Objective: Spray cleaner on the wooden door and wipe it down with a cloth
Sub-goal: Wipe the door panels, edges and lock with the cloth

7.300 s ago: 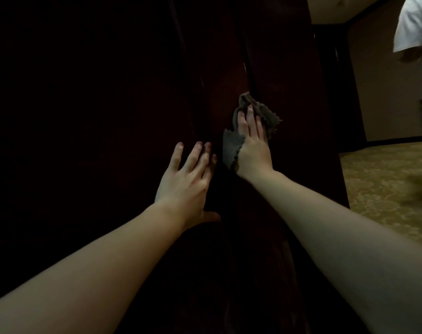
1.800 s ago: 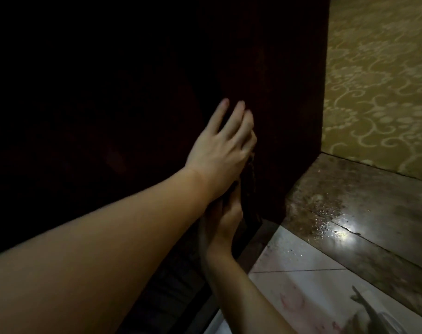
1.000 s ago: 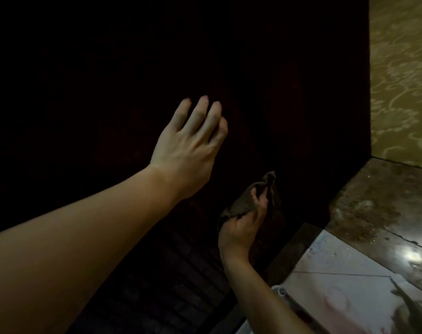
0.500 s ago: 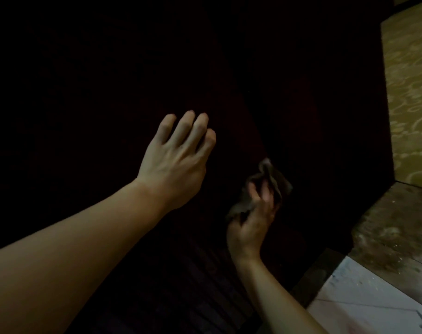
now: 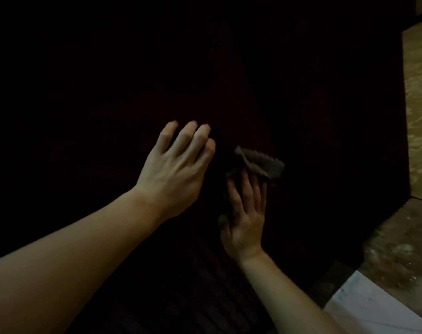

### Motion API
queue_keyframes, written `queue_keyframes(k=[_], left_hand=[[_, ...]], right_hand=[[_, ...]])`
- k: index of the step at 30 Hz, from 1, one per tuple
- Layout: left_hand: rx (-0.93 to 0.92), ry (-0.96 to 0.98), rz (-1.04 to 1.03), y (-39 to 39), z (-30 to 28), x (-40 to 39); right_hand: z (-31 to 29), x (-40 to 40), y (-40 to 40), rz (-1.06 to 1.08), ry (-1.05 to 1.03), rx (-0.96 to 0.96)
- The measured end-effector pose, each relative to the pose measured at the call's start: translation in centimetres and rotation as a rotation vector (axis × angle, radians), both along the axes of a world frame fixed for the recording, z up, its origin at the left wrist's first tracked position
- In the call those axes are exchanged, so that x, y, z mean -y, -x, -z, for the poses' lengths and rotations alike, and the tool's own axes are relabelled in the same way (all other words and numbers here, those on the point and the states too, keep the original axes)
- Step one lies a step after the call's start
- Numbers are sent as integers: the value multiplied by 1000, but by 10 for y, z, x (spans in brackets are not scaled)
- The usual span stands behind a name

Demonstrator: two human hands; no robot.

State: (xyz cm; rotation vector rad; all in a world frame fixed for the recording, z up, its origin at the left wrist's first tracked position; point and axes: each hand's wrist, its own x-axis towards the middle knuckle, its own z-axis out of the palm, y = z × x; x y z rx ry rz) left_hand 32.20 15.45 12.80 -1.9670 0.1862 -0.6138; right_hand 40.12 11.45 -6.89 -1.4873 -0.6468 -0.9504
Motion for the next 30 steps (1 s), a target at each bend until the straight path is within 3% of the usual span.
queue_keyframes(k=[3, 6, 12, 15, 19, 22, 24, 27, 30], left_hand=[[-9, -7, 0, 14, 1, -6], [11, 11, -1, 30, 1, -14], [20, 19, 21, 48, -2, -26], [28, 29, 13, 53, -1, -28], [7, 15, 10, 60, -1, -32], [14, 2, 23, 61, 0, -36], [28, -1, 21, 60, 3, -37], [30, 2, 11, 59, 6, -36], [-7, -43, -16, 62, 2, -38]], right_hand=[[41, -9, 19, 17, -59, -166], [34, -12, 26, 16, -84, -214], [-75, -18, 46, -50, -2, 56], [-59, -24, 46, -26, 6, 116], [4, -31, 49, 93, -91, -202], [1, -33, 55, 88, -194, -415], [-14, -34, 59, 49, -181, -323], [-35, -40, 78, -43, -62, -8], [-40, -44, 85, -87, -38, 90]])
